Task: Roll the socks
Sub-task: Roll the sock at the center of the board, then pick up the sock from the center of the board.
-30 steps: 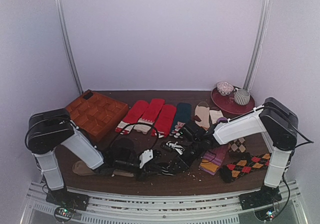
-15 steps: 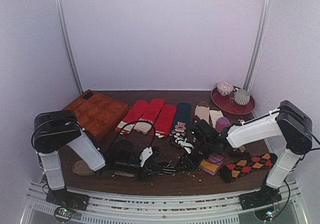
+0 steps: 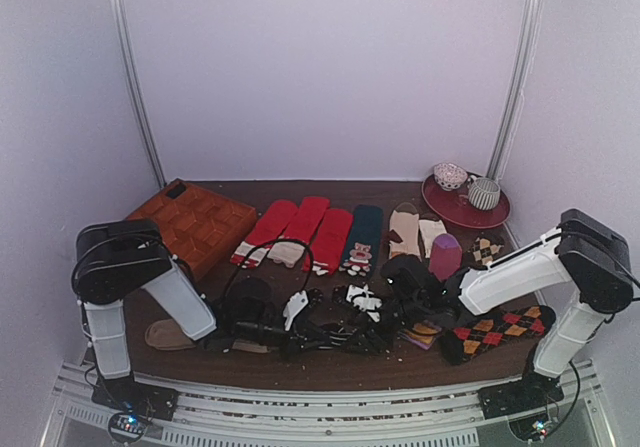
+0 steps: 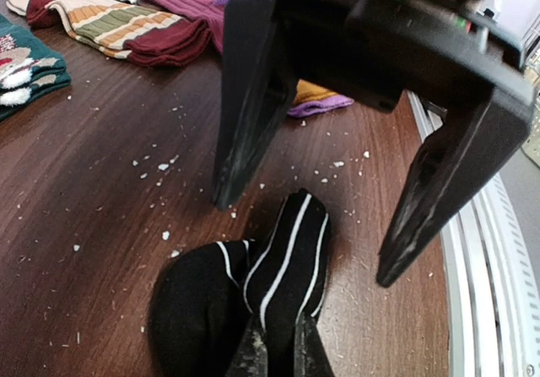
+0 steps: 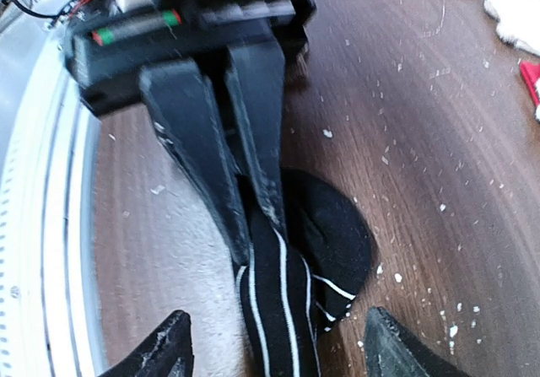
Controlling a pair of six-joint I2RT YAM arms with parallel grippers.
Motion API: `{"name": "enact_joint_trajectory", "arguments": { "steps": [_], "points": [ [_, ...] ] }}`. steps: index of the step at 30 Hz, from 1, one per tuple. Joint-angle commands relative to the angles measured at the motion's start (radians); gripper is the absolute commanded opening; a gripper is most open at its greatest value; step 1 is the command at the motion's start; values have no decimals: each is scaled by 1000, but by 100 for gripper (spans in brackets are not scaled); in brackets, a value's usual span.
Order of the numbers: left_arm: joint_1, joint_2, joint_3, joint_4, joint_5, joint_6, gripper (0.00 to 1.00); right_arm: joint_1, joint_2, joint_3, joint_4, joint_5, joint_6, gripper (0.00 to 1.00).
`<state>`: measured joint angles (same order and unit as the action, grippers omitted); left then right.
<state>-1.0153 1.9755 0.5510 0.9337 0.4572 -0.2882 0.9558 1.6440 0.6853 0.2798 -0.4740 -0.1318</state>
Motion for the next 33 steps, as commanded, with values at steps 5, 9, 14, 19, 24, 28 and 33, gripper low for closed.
{"name": "enact_joint_trajectory", "arguments": {
  "steps": [5, 9, 14, 19, 24, 28, 33],
  "points": [
    [-6, 108, -70, -409, -24, -22, 0, 19, 116, 61, 2, 50, -25, 73],
    [-6, 115, -66, -409, -19, -22, 0, 23, 138, 68, 23, 49, -10, 72],
    [-6, 116, -62, -409, -18, -17, 0, 29, 154, 85, -5, 10, -3, 57],
    [-6, 117, -55, -409, -32, -8, 0, 30, 172, 85, -3, -34, 23, 29],
    [-6, 90, -24, -414, -66, 20, 4, 29, 196, 98, -17, -14, 62, 3],
    [-6, -40, -3, -432, -129, 81, 24, 23, 159, 77, -11, 15, 66, 1],
    [-6, -268, -12, -472, -197, 182, 50, 17, 117, 77, -35, 16, 41, 1]
  ]
}}
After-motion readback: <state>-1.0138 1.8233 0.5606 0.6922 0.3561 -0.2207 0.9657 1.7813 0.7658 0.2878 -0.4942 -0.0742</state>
